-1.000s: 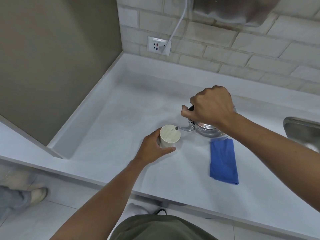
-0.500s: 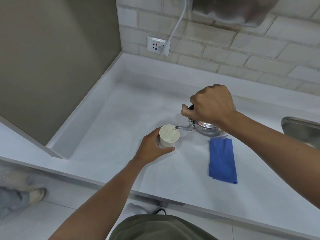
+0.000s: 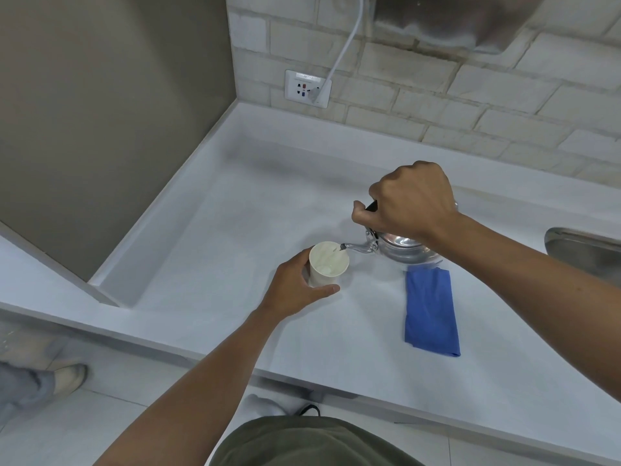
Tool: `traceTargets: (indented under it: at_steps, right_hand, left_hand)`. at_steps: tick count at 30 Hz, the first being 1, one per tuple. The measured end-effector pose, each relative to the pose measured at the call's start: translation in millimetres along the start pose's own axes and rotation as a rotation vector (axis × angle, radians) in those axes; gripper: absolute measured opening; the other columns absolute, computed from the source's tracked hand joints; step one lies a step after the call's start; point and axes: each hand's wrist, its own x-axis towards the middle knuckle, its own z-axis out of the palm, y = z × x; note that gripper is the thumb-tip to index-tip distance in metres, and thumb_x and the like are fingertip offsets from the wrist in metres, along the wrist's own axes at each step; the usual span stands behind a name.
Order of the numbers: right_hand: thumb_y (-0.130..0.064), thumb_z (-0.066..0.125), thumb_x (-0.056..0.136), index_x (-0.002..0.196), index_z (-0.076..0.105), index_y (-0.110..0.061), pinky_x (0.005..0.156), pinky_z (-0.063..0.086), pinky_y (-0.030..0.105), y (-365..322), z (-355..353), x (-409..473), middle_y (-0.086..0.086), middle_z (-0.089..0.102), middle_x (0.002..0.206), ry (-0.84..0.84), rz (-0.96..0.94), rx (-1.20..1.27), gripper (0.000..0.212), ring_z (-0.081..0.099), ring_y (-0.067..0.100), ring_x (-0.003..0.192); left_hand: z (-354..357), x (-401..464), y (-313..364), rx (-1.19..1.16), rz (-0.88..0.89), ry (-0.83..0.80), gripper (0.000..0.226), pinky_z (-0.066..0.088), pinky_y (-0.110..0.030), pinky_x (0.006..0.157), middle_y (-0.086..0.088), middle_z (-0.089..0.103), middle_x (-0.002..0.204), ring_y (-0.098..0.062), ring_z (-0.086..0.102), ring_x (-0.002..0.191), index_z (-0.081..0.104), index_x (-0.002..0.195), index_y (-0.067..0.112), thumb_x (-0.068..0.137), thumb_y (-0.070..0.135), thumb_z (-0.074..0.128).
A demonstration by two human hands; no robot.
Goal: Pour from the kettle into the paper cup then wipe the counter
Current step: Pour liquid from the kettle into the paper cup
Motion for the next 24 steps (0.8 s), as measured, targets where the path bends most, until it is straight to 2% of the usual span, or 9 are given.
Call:
traceTargets:
  at_steps: [7,12,24]
  right_hand:
    - [-0.044,0.046,0.077,0.041,0.033,-0.012,0.052,0.022,0.024,0.9,-1.6,0.3,-0.001,0.017,0.039,-0.010,0.005,-0.005,0.050,0.013,0.021,0.040]
    - [-0.043,0.046,0.078,0.042,0.030,-0.013,0.053,0.020,0.025,2.7,-3.2,1.4,-0.002,0.016,0.039,-0.014,-0.001,-0.011,0.049,0.013,0.021,0.040]
    - [-0.044,0.048,0.078,0.044,0.032,-0.013,0.052,0.024,0.024,3.2,-3.8,2.5,-0.001,0.021,0.039,-0.058,0.005,-0.011,0.048,0.013,0.020,0.041]
  left_hand:
    - [0.1,-0.2,-0.4,-0.008,-0.006,-0.005,0.081,0.040,-0.003,0.079,0.022,0.066,0.113,0.014,0.055,0.096,0.058,0.136,0.027,0.066,0.040,0.095]
    - [0.2,-0.4,-0.5,-0.001,-0.006,0.004,0.078,0.037,-0.001,0.074,0.029,0.060,0.101,0.018,0.052,0.085,0.059,0.136,0.024,0.067,0.036,0.095]
    - [0.4,-1.1,0.3,-0.018,-0.012,0.003,0.080,0.038,0.000,0.079,0.020,0.066,0.113,0.017,0.054,0.095,0.059,0.137,0.025,0.067,0.037,0.095]
